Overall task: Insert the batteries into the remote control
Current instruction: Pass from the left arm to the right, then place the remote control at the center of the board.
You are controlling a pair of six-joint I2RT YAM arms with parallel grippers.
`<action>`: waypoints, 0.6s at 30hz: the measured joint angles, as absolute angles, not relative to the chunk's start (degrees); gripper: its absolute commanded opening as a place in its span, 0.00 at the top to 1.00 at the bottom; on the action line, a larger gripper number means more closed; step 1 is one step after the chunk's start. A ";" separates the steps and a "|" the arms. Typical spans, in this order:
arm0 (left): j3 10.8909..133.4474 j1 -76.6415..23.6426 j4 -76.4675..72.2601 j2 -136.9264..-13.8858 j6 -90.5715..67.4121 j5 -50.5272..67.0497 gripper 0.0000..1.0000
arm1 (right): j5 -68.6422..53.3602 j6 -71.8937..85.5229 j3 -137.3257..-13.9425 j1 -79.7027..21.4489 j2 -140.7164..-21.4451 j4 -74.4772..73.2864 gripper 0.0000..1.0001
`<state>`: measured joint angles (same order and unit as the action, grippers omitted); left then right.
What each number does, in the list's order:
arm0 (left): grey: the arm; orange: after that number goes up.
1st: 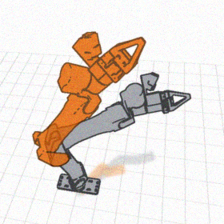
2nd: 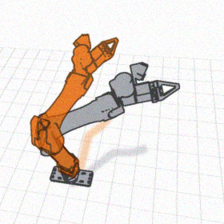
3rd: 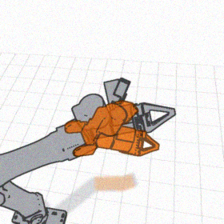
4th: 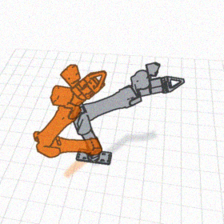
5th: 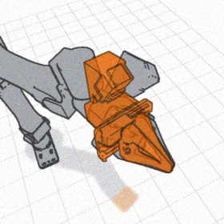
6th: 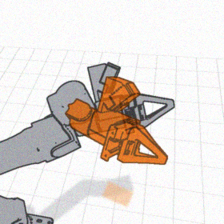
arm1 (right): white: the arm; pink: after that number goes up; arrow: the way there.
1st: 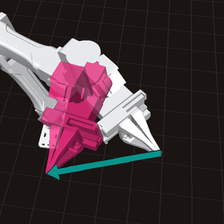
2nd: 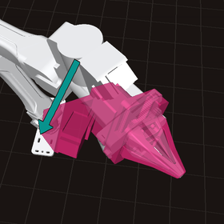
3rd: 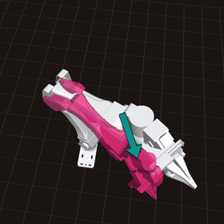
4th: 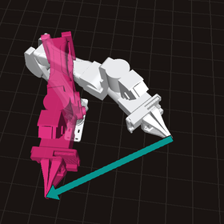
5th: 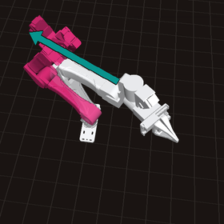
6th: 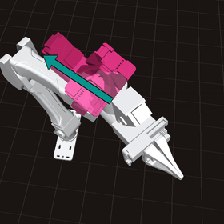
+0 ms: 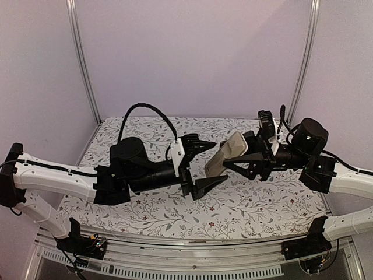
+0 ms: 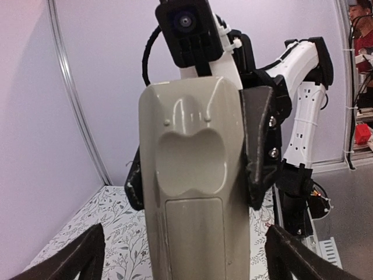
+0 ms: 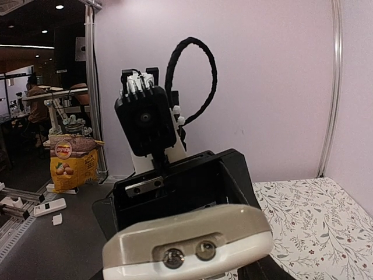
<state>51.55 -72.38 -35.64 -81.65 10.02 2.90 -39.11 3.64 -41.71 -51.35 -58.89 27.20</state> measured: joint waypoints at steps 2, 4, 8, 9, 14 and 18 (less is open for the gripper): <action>51.20 -72.36 -35.90 -81.36 10.39 0.99 0.00 | -37.32 3.88 -42.94 -51.48 -58.89 23.83 0.76; 49.69 -72.36 -36.10 -80.16 11.03 -2.07 0.00 | -33.93 4.27 -45.58 -51.18 -58.98 18.09 0.79; 46.50 -72.29 -35.03 -76.55 12.56 -8.54 0.00 | -23.55 6.57 -55.00 -48.07 -60.86 3.11 0.77; 45.91 -72.27 -34.74 -75.57 12.84 -9.65 0.00 | -19.92 7.27 -57.21 -47.33 -61.52 -0.60 0.76; 42.30 -71.26 -32.64 -69.60 12.95 -13.67 0.00 | -5.06 12.51 -65.47 -43.62 -66.48 -20.01 0.74; 42.00 -69.97 -29.78 -68.64 11.84 -16.47 0.00 | 2.83 16.43 -68.29 -40.49 -72.77 -34.13 0.74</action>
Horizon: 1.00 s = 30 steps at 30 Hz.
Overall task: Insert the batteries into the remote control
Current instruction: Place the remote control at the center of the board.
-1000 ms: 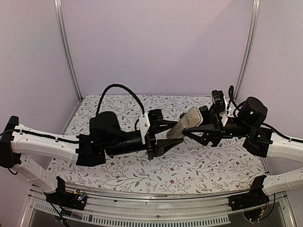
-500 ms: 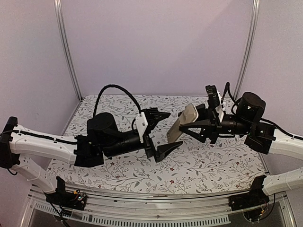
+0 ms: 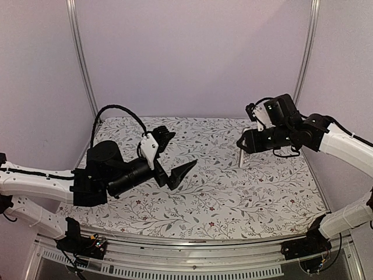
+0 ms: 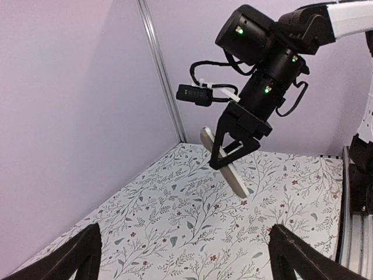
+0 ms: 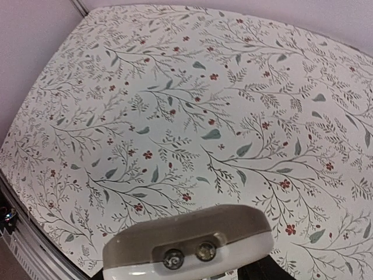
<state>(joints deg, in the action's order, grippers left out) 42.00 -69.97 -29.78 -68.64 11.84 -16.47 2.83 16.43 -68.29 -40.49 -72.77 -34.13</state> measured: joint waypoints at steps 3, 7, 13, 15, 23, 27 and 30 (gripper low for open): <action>42.02 -69.69 -27.57 -68.93 11.53 -17.58 0.00 | 4.19 17.96 -69.12 -36.99 -78.22 -42.61 0.76; 42.39 -69.67 -24.64 -69.73 11.03 -18.98 0.00 | 5.58 18.63 -70.22 -32.27 -86.56 -49.84 0.79; 43.77 -69.56 -20.69 -70.52 10.70 -20.95 0.00 | 6.00 19.38 -70.48 -26.06 -97.25 -55.27 0.78; 43.79 -69.54 -19.77 -70.52 10.68 -21.28 0.00 | 5.87 19.49 -70.48 -24.18 -99.39 -55.92 0.77; 43.79 -69.45 -17.45 -70.39 10.41 -22.28 0.00 | 4.73 19.00 -72.07 -18.15 -108.22 -58.39 0.65; 43.79 -69.23 -16.58 -70.39 10.41 -23.59 0.00 | 3.95 18.46 -74.11 -17.21 -111.37 -59.66 0.50; 43.97 -68.82 -15.77 -70.41 10.24 -24.49 0.00 | 3.99 18.09 -74.98 -17.21 -112.33 -60.12 0.39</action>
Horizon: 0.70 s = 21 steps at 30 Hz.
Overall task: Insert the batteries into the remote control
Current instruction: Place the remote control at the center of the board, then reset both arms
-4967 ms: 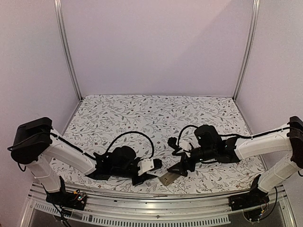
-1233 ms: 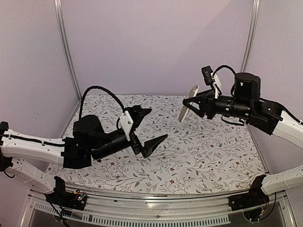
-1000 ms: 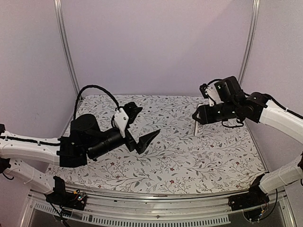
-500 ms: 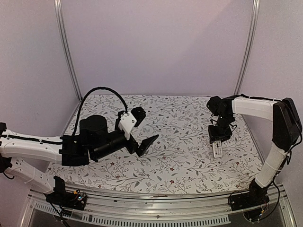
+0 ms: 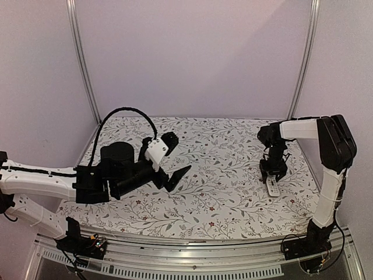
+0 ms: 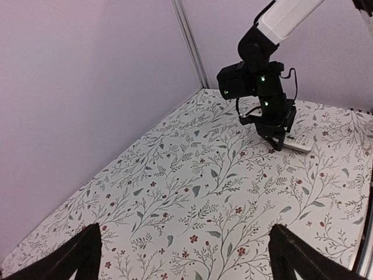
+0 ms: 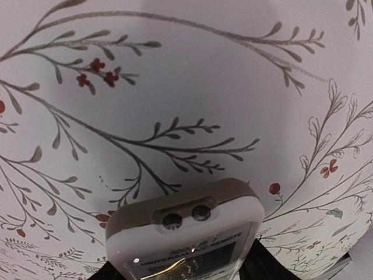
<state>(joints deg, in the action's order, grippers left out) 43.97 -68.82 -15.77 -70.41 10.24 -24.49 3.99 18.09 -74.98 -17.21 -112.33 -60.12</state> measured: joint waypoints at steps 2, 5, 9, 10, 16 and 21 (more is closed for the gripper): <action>44.01 -68.45 -15.46 -70.41 10.00 -24.84 0.00 | 4.19 17.93 -75.37 -17.21 -112.60 -60.14 0.33; 44.10 -67.75 -15.18 -70.50 9.56 -25.10 0.00 | 4.38 17.69 -75.81 -17.21 -112.84 -59.96 0.15; 44.12 -66.70 -15.05 -70.63 8.93 -25.17 0.00 | 4.45 17.23 -76.23 -17.10 -112.84 -59.72 0.01; 44.14 -66.26 -15.05 -70.78 8.71 -25.15 0.00 | 4.38 17.30 -76.29 -17.12 -112.84 -59.48 0.01; 46.68 -59.75 -13.34 -73.73 5.32 -24.32 0.00 | 3.75 16.45 -77.08 -17.12 -112.42 -55.24 0.01; 53.01 -48.40 -9.04 -78.81 -0.19 -22.65 0.00 | 2.44 13.65 -77.12 -16.80 -104.84 -45.17 0.01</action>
<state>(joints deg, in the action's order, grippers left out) 53.01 -48.40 -9.04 -78.81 -0.19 -22.65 2.44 13.65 -77.12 -16.80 -104.84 -45.17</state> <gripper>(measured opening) 0.996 0.989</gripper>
